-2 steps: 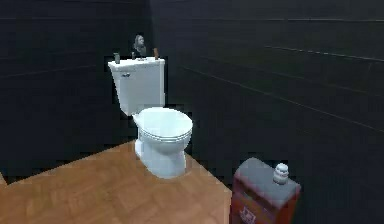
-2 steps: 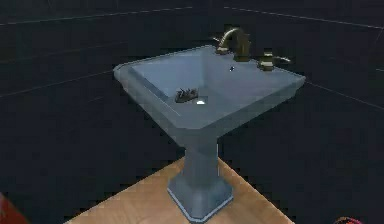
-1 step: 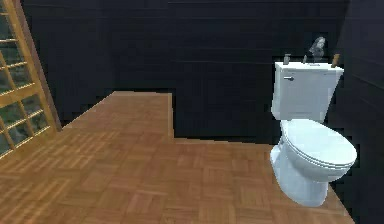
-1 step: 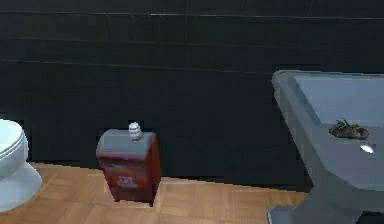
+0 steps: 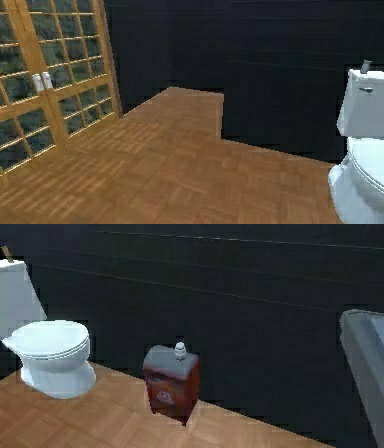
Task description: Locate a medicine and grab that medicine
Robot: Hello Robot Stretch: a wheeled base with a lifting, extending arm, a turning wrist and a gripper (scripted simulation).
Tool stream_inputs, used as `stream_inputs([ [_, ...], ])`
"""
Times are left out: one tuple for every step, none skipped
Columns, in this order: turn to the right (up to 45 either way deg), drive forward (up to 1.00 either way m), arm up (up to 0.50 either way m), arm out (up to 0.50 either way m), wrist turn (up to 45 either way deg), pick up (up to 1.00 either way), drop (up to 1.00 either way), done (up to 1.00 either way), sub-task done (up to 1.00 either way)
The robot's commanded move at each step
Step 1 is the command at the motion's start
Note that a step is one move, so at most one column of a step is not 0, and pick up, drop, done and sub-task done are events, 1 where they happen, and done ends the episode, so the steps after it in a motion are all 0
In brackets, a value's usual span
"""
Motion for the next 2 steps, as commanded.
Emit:
stream_inputs([
  [45.0, 0.00, 0.00, 0.00, 0.0, 0.00, 0.00, 0.00, 0.00],
  [45.0, 0.00, 0.00, 0.00, 0.0, 0.00, 0.00, 0.00, 0.00],
])
